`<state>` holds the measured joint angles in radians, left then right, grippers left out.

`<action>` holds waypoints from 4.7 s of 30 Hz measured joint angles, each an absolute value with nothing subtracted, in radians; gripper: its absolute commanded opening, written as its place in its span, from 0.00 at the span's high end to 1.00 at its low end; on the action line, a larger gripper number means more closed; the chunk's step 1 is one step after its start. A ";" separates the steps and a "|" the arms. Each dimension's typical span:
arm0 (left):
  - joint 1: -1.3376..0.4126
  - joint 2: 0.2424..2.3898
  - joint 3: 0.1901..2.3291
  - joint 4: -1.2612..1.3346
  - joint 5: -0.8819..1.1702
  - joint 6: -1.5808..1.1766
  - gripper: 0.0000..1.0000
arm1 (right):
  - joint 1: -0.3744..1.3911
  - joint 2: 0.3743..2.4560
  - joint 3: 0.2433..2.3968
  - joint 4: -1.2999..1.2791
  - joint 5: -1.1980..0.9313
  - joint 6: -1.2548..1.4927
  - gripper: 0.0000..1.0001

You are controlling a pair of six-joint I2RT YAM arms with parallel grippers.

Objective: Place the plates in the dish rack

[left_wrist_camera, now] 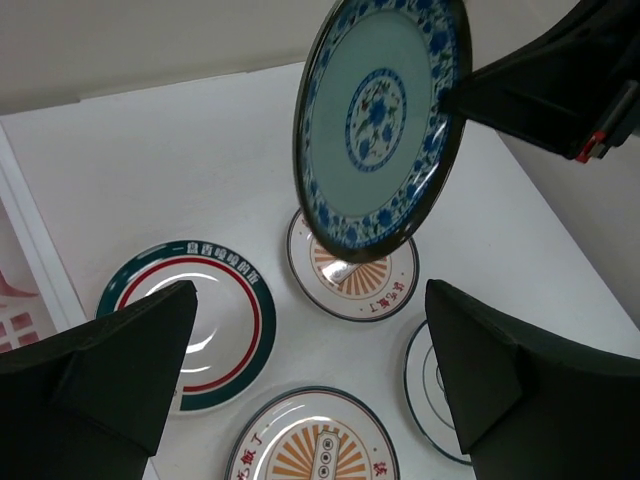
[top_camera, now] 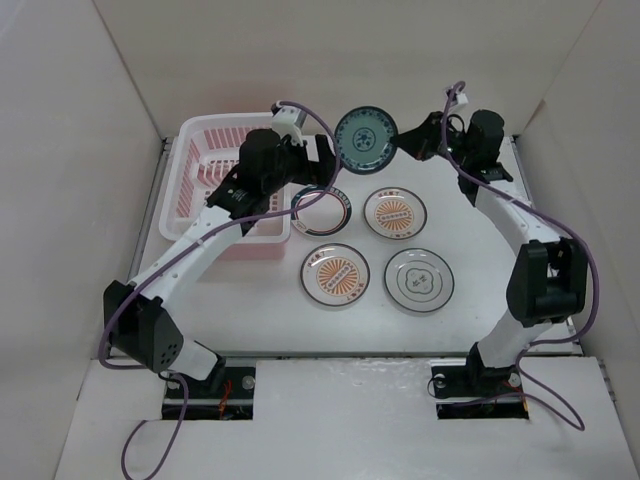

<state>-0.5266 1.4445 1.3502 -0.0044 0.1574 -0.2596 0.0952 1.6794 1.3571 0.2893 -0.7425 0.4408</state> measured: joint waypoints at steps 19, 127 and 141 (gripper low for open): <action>-0.484 1.469 1.290 0.124 0.230 -0.272 0.49 | 0.185 1.673 1.277 0.375 -0.878 0.501 1.00; 0.028 1.883 1.188 0.577 -0.213 0.236 0.88 | 0.630 1.517 1.210 -0.069 -0.220 0.305 0.00; 0.028 1.888 1.194 0.499 -0.222 0.218 0.43 | 0.639 1.517 1.210 -0.070 -0.221 0.305 0.00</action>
<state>0.0280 1.8877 1.1938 0.4992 -0.2222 0.2176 0.6388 1.5169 1.2102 -0.0700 -0.2211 0.3054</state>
